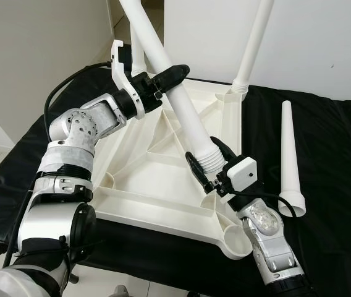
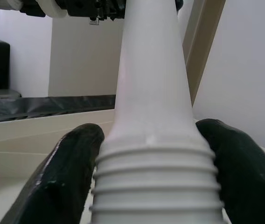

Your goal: Building children table

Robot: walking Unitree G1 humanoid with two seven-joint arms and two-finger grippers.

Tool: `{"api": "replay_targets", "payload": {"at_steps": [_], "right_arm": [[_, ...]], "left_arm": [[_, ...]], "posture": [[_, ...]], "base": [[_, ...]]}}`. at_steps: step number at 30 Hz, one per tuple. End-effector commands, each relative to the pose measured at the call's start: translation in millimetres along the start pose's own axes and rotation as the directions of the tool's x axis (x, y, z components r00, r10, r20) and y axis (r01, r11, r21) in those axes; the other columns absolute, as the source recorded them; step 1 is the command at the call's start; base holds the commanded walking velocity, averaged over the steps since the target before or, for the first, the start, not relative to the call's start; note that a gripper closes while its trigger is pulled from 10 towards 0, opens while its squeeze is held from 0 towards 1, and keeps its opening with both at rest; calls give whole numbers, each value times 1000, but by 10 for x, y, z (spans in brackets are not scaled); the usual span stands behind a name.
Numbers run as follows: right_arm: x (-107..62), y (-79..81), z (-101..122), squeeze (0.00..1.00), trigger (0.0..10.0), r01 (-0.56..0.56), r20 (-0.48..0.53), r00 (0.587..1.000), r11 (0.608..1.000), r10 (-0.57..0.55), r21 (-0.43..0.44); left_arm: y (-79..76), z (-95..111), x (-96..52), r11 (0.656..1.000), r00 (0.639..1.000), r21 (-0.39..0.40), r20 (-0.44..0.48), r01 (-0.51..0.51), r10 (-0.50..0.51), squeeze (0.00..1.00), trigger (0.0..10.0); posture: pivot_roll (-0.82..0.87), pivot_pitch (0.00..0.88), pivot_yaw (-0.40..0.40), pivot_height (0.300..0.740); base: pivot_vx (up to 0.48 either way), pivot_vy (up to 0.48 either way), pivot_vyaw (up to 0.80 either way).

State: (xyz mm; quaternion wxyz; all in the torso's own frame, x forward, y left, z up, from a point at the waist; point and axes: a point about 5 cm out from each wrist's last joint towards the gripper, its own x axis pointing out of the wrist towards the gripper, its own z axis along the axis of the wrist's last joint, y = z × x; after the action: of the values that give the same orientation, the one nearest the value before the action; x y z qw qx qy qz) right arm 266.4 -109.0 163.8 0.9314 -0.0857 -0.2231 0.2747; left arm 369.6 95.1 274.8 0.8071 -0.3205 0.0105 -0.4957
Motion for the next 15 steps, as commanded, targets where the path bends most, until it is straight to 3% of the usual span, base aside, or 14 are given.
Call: {"api": "replay_targets", "payload": {"at_steps": [1, 7, 8, 13, 14, 15], "right_arm": [[23, -2, -11, 1000, 10000, -7, -5, 1000, 999, 7, 38], [63, -56, 8, 1000, 10000, 11, -7, 1000, 1000, -11, 21], [90, -85, 15, 1000, 10000, 19, -16, 1000, 1000, -18, 19], [135, -113, 2, 1000, 10000, 19, -60, 998, 1000, -18, 19], [193, -141, -14, 0, 10000, 15, -112, 994, 1000, -16, -9], [231, -164, -23, 0, 10000, 14, -149, 989, 999, -18, -31]], "left_arm": [[-126, 17, 28, 986, 986, -11, 3, 168, -168, 0, 0], [-128, 28, 42, 991, 991, 11, 13, 132, -132, 0, 0], [-107, 34, 54, 996, 996, 39, 23, 85, -85, 0, 10000], [-105, 70, 83, 993, 999, 112, 41, 24, -28, 0, 10000], [-119, 71, 101, 982, 999, 186, 41, -18, 11, 0, 10000], [-132, 69, 114, 971, 998, 236, 43, -44, 35, 0, 10000]], "posture": [[-44, 23, 24, 740], [-41, 34, 24, 740], [-41, 37, 22, 740], [-38, 40, 18, 740], [-38, 42, 13, 740], [-38, 42, 13, 740]], "base": [[0, 0, 0], [0, 0, 0], [0, 0, 0], [0, 0, 0], [0, 0, 0], [0, 0, 0]]}}
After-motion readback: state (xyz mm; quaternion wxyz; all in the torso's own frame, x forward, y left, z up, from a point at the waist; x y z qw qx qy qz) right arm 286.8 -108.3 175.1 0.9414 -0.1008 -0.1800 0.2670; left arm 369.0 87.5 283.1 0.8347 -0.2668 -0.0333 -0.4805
